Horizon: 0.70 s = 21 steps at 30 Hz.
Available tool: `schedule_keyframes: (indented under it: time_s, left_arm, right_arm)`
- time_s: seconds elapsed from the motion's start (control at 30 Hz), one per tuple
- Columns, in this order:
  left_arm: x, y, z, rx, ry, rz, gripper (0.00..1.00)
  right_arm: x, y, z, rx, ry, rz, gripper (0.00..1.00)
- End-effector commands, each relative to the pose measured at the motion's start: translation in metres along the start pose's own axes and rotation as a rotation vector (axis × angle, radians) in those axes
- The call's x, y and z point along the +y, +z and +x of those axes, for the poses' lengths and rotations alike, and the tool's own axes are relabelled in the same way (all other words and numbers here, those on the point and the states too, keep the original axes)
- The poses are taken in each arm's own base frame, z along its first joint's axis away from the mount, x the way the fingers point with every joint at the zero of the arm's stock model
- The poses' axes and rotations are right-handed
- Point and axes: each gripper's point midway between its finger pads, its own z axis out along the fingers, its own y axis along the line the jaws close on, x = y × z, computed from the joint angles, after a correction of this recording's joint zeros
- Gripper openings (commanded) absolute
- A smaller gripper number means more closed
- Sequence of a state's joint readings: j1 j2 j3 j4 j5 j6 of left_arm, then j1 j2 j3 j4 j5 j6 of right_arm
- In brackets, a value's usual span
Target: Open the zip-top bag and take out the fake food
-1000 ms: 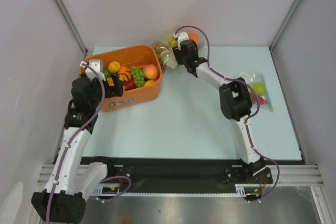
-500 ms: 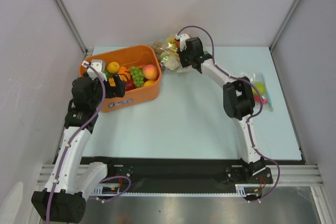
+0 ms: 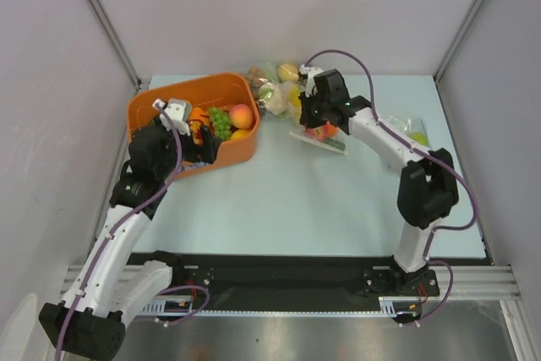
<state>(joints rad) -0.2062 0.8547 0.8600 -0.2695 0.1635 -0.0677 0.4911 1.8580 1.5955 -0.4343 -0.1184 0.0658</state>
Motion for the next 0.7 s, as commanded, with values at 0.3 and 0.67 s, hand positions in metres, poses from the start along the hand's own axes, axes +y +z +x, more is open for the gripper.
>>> schedule_keyframes:
  time_s: [0.3, 0.67]
  left_arm:
    - [-0.138, -0.013, -0.013, -0.142, -0.007, 0.303, 1.00]
    - [-0.249, 0.011, 0.038, -0.075, 0.016, 0.451, 1.00]
  right_arm:
    - [0.038, -0.120, -0.037, -0.297, 0.365, -0.110, 0.00]
    - [0.049, -0.193, -0.044, -0.567, 0.610, -0.191, 0.00]
